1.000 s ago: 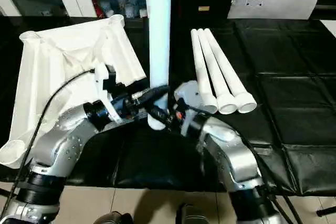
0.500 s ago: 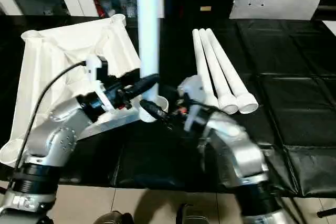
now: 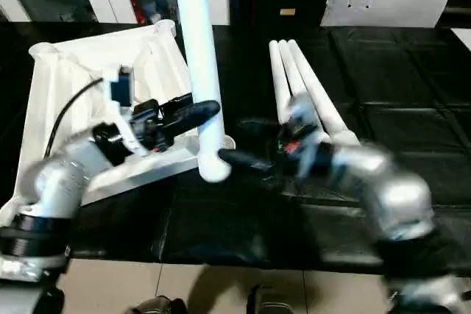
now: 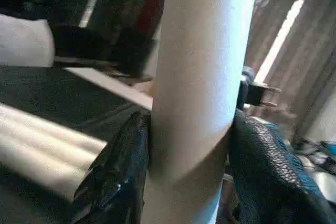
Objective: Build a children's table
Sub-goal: Insert table leg to table base
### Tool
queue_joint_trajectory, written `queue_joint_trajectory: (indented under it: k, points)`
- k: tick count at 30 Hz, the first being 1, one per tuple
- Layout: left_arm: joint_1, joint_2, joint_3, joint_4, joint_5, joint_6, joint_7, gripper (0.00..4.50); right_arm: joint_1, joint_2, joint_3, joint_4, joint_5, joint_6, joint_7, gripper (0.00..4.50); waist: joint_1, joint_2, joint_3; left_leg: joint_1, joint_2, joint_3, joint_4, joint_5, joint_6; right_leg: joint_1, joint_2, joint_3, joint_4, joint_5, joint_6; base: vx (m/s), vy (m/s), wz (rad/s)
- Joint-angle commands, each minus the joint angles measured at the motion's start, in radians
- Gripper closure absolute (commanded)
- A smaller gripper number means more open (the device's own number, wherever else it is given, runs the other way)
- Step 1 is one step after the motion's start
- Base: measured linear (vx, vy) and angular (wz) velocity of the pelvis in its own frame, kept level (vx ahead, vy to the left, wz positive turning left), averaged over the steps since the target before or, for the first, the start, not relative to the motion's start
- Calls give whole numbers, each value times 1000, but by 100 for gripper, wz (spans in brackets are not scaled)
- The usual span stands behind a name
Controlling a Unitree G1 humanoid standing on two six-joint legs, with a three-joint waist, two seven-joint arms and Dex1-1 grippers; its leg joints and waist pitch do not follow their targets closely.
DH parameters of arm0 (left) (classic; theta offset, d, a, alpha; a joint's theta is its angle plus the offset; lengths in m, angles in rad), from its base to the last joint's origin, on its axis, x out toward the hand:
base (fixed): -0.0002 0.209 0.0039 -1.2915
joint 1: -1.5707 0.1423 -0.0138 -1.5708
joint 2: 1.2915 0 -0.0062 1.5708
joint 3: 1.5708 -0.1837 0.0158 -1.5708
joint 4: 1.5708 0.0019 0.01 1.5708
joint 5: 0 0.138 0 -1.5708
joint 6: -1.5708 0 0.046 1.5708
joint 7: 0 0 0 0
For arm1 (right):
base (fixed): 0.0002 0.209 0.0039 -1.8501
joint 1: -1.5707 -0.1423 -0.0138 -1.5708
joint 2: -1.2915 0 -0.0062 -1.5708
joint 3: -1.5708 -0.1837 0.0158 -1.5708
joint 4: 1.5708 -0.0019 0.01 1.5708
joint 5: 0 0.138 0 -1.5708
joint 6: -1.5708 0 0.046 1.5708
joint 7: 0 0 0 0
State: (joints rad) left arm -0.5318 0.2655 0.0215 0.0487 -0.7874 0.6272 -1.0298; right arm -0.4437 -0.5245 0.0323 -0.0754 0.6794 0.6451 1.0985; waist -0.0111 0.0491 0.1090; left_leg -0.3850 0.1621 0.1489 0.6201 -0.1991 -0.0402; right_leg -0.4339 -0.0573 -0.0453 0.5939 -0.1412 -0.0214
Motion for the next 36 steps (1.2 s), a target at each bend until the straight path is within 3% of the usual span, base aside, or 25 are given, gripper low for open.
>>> queue_joint_trajectory:
  k: [1,8,16,36]
  points:
    - [-26,11,-1,-26,-40,35,-35,254,-19,-13,-3,-16,42,46,35,8,8,-24,-81,4,34,0,-63,-93,125,78,-59,35,-73,-336,-216,0,0,0]
    - [-43,26,-33,-34,-40,61,-87,254,-43,-35,48,-22,45,81,93,8,18,-20,-80,8,39,1,-64,-91,110,74,-59,36,-76,-355,-202,0,0,0]
    - [-48,23,-81,-55,-7,52,-109,255,-55,-4,92,-22,36,102,96,81,19,-20,-83,5,39,-1,-65,-86,99,78,-60,37,-73,-328,-209,0,0,0]
    - [-66,13,-112,-30,41,4,-120,255,-55,-10,122,-15,18,100,127,249,20,-20,-85,5,39,0,-64,-84,93,79,-60,37,-73,-324,-207,0,0,0]
